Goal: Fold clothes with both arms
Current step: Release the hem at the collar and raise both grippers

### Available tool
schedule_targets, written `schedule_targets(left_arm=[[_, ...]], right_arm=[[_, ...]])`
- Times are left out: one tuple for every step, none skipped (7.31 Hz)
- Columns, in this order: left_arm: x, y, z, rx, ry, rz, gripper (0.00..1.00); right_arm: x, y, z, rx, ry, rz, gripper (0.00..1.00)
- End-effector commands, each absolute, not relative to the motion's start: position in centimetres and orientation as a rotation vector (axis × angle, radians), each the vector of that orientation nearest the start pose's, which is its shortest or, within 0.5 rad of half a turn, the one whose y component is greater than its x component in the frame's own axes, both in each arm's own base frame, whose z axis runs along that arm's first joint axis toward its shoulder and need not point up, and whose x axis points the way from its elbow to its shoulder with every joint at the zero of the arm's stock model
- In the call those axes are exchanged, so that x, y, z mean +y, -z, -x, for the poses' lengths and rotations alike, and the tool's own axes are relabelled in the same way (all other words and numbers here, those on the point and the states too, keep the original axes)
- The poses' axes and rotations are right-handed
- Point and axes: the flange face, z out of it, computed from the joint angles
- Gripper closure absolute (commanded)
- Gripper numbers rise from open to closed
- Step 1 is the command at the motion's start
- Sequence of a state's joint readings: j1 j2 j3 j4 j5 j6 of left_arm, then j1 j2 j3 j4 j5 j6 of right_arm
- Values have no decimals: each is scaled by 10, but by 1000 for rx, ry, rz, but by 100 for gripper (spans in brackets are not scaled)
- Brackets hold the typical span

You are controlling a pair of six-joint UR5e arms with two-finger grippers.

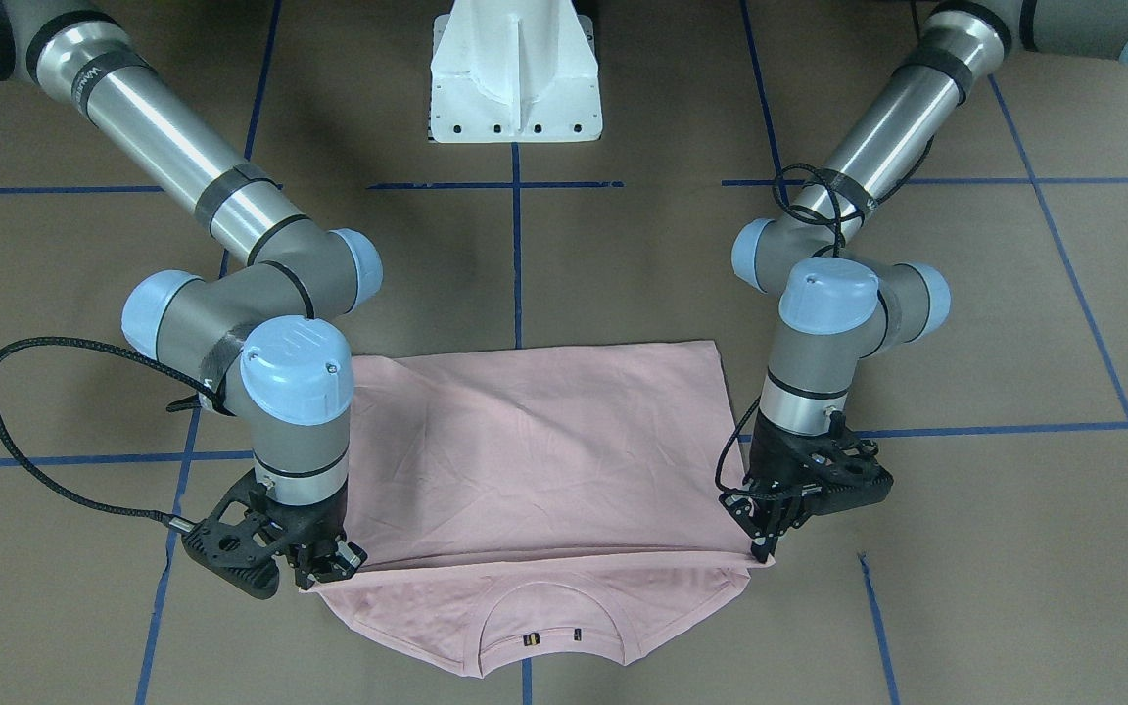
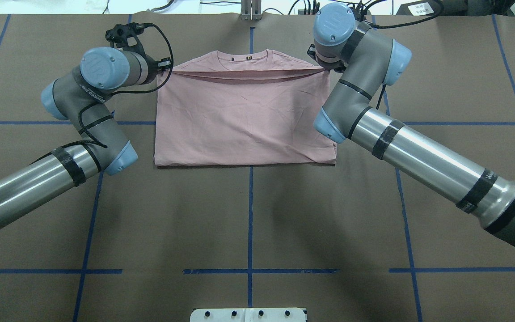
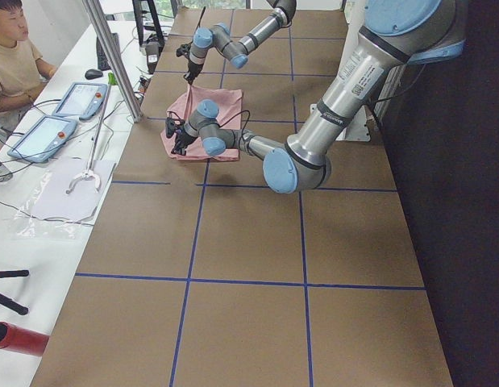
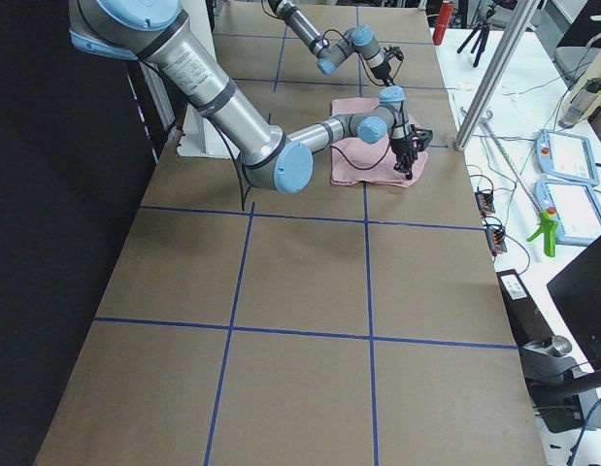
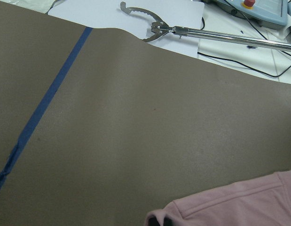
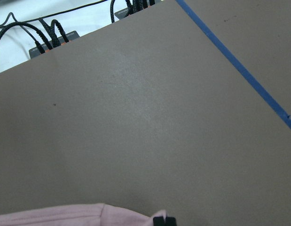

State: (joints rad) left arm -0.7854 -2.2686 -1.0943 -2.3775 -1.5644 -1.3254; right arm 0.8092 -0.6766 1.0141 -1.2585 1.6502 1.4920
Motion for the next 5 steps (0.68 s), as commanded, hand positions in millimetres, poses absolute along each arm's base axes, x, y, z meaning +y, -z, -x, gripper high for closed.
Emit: schedule_targets(left_arm=[[-656, -368, -465, 901, 496, -518, 100], [-656, -369, -465, 900, 496, -517, 100], [-655, -369, -464, 901, 496, -518, 99], [-655, -362, -462, 944, 492, -539, 88], [-655, -371, -459, 952, 494, -545, 85]], right_arm=[[-703, -322, 492, -609, -669, -211, 100], [-703, -324, 495, -617, -666, -215, 100], [-698, -324, 502, -619, -656, -212, 100], [-696, -324, 505, -619, -653, -212, 97], [-695, -324, 507, -620, -651, -210, 81]])
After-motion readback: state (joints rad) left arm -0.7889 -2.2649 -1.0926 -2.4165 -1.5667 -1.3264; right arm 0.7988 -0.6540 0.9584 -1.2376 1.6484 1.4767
